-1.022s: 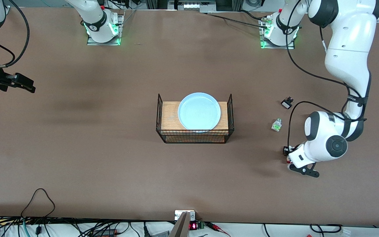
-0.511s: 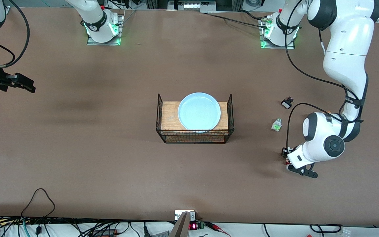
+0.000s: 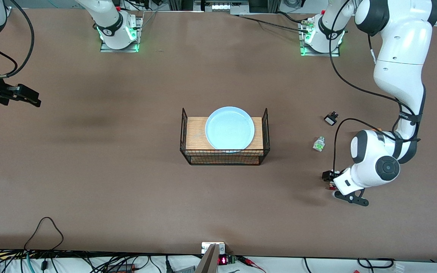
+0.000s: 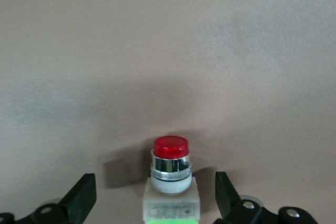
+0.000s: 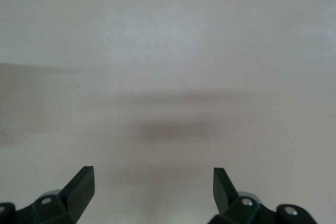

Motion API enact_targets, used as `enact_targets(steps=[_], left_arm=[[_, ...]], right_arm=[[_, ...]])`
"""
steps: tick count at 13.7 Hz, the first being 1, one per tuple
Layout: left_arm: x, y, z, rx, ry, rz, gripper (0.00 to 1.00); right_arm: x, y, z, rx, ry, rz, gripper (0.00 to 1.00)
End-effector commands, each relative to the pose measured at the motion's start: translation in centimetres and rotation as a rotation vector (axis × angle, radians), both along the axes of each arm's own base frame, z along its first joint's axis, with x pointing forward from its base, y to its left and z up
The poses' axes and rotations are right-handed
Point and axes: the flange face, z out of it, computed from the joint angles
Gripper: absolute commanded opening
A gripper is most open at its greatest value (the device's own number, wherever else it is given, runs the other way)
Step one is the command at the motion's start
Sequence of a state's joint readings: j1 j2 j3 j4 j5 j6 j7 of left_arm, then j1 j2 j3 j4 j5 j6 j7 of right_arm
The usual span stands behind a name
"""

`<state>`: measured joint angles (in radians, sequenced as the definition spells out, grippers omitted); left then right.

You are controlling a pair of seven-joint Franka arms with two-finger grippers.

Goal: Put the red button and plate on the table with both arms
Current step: 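Carry the red button past the orange box and set it down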

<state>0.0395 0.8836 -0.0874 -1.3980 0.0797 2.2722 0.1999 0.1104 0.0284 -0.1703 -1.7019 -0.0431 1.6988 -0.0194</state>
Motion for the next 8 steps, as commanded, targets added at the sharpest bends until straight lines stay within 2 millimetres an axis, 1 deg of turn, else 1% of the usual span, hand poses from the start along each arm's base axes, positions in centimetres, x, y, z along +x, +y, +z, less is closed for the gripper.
enact_targets(steps=[1, 2, 3, 4, 5, 6, 7, 8], left_arm=[[0.4, 0.6, 4.1, 0.010, -0.024, -0.014, 1.00], [0.4, 0.7, 6.0, 0.009, -0.024, -0.010, 1.00], [0.2, 0.7, 7.8, 0.010, -0.017, -0.008, 1.00], [0.0, 0.7, 9.8, 0.012, -0.016, -0.006, 1.00], [-0.2, 0.7, 12.3, 0.016, -0.020, -0.006, 1.00], [-0.6, 0.6, 14.0, 0.019, -0.014, -0.007, 1.00], [-1.2, 0.5, 16.1, 0.023, -0.028, -0.010, 1.00], [-1.9, 0.4, 17.6, 0.026, -0.037, -0.012, 1.00]], right_arm=[[-0.3, 0.2, 0.7, 0.000, -0.001, 0.006, 1.00], [-0.4, 0.5, 0.8, 0.001, -0.001, 0.012, 1.00], [-0.4, 1.2, 0.9, 0.001, -0.004, 0.024, 1.00], [-0.4, 2.9, 1.1, 0.001, -0.007, 0.055, 1.00], [-0.4, 4.6, 1.1, 0.001, -0.007, 0.077, 1.00], [-0.4, 5.6, 1.3, 0.003, -0.012, 0.093, 1.00], [-0.3, 7.0, 2.3, 0.005, -0.031, 0.122, 1.00], [-0.2, 8.1, 2.6, 0.010, -0.037, 0.138, 1.00]])
